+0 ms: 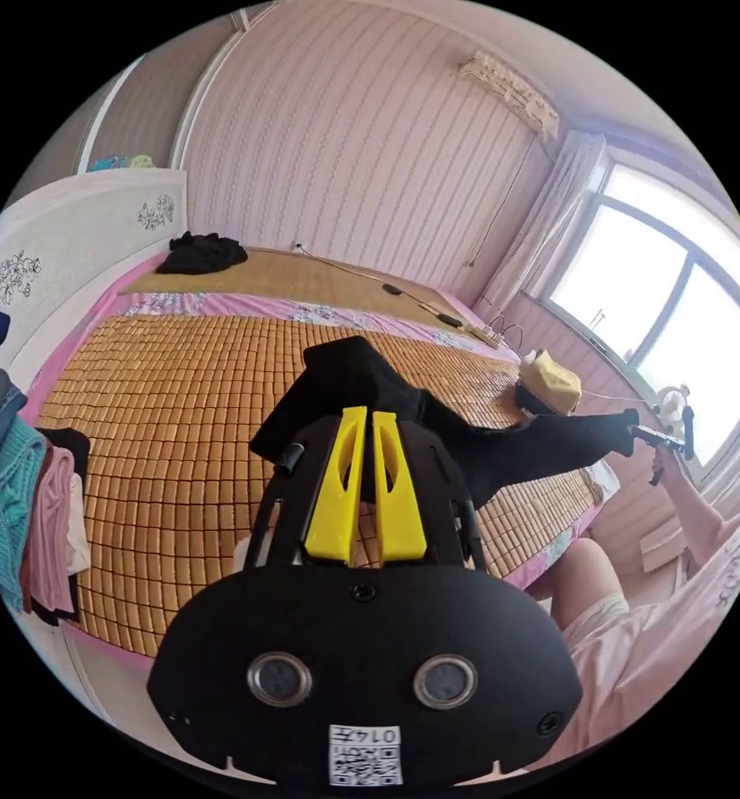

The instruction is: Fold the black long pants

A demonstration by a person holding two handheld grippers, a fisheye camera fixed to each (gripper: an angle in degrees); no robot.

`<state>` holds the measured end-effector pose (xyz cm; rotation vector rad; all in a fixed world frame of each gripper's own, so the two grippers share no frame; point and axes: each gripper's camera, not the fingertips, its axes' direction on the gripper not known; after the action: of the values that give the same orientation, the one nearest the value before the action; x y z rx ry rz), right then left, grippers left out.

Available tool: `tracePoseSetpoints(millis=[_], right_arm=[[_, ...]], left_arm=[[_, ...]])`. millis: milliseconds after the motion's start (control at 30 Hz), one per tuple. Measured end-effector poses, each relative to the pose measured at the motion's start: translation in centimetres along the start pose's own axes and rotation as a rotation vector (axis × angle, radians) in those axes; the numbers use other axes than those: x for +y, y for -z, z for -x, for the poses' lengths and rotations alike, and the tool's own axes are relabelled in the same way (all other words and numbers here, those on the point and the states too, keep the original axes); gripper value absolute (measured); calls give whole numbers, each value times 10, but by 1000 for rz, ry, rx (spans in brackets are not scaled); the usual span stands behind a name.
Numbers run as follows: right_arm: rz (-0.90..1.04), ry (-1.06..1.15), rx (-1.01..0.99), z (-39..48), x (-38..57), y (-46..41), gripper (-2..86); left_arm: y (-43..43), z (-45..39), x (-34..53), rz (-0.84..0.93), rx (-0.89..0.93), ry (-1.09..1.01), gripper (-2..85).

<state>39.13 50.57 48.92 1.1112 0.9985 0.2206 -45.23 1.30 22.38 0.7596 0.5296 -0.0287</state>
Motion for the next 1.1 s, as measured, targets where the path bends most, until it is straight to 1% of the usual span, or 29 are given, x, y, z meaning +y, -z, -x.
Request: tracePoseSetpoints(millis=[33,67,100,133,167,200,233,300,433,533,600,633,667,700,733,800,833,867,933,1000,1100], right_arm=[[22,14,8,-3,5,-4,15],[81,20,25,-9,17,-15,13],[151,1,26,-14,32,-30,9],[184,-2,24,-15,40,-37,7],[256,-13,39,-15,56,-52,2],[324,-21,68,-14,72,-64,-2],[353,-28,80,-13,78,-69,-4],[446,-24,82,-7,91,-77,-3],[410,64,47,12,69,-60,22],[331,233,-32,57,28,-44,53],[238,424,-125,122,-3,-31,63],[218,477,-166,141,-10,-28,65],[187,581,-251,180,-21,-22,69],[159,672,-336,220,-30,-15,74],[145,713,-381,239,-34,-11,75],[123,858,-533,308,-47,1,79],[119,888,-563,322,-51,5,80],[112,956,-607,348,-58,12,84],[101,1046,-630,377,-71,24,89],[72,1137,-667,408,-89,41,93],[90,1211,-691,452,-101,49,103]], left_arm=[[7,12,14,45,-80,-13,-5],[9,19,22,75,-111,-9,-4],[8,37,44,131,-147,51,-4],[3,57,68,203,-145,146,-5],[0,67,81,253,-145,199,-6],[-5,84,105,336,-169,311,-6],[-5,95,125,372,-183,399,-7],[2,102,144,363,-142,454,-7],[24,110,156,276,-61,518,-1],[29,116,153,229,-29,544,21],[25,123,151,211,9,592,60],[20,128,151,201,34,638,71],[17,131,152,198,44,662,77],[9,135,152,205,46,704,87],[0,140,154,241,26,749,89],[-12,145,159,273,24,809,69],[-17,149,164,314,6,843,43],[-18,150,166,326,12,842,39],[-7,150,172,302,46,845,29],[6,143,176,295,61,802,28],[24,131,190,274,67,771,26]])
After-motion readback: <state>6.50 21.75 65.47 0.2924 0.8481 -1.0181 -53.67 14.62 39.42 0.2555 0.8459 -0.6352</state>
